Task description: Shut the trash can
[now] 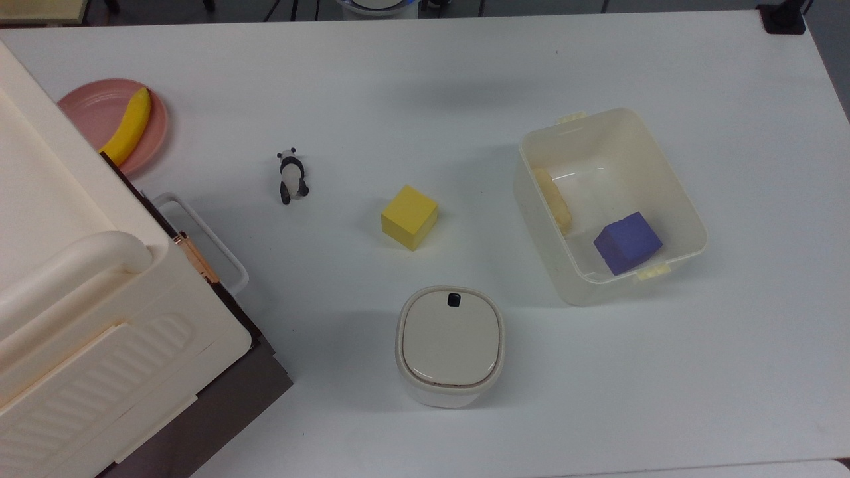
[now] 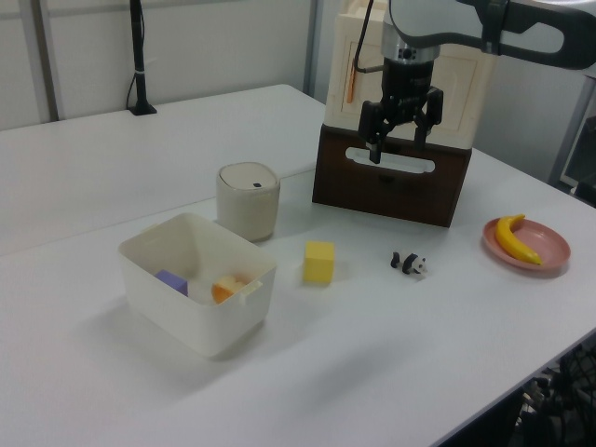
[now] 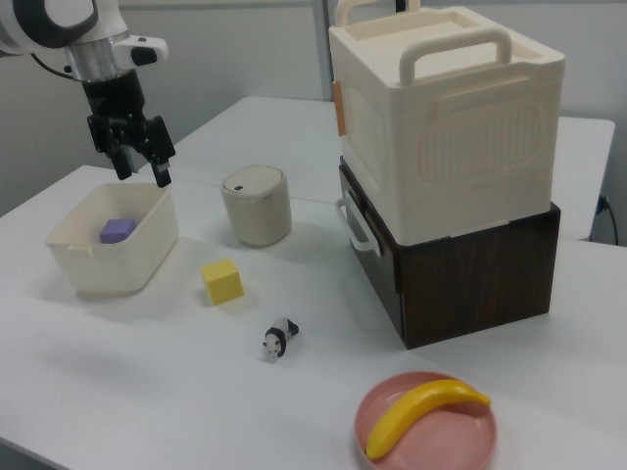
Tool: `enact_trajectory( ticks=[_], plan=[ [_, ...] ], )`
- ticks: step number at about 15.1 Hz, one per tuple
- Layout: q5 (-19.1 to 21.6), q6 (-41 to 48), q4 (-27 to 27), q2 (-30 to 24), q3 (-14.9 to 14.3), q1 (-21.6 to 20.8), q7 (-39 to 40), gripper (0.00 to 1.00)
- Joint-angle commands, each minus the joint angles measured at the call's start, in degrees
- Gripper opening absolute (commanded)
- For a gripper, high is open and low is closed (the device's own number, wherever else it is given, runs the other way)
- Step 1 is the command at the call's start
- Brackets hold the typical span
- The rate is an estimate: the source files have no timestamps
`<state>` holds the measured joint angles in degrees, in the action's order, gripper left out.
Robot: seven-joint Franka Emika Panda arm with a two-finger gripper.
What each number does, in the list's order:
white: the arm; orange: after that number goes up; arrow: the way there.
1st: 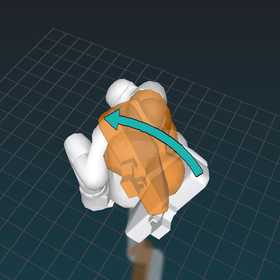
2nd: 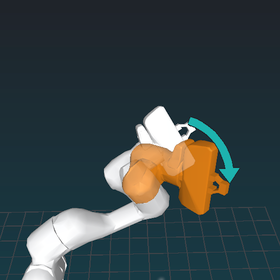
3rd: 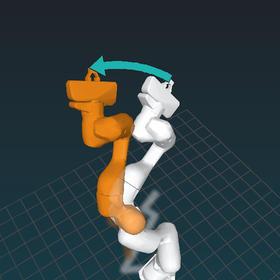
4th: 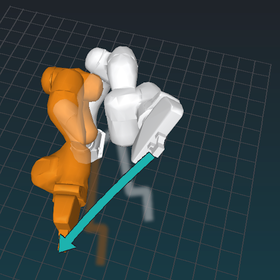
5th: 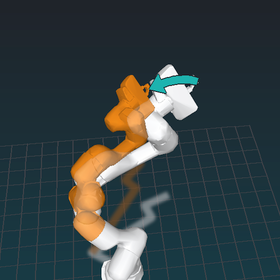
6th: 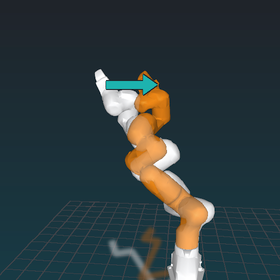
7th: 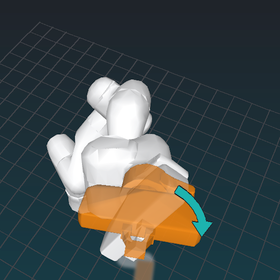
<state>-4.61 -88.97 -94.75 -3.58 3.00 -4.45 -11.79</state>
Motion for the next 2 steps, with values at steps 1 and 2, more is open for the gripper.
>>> enact_trajectory(
  ticks=[1, 2],
  plan=[
    [1.97, -3.93, -1.67, -1.08, -1.33, 0.05, 0.81, 1.00],
    [1.97, -3.93, -1.67, -1.25, -2.20, 0.23, 0.81, 1.00]
  ],
)
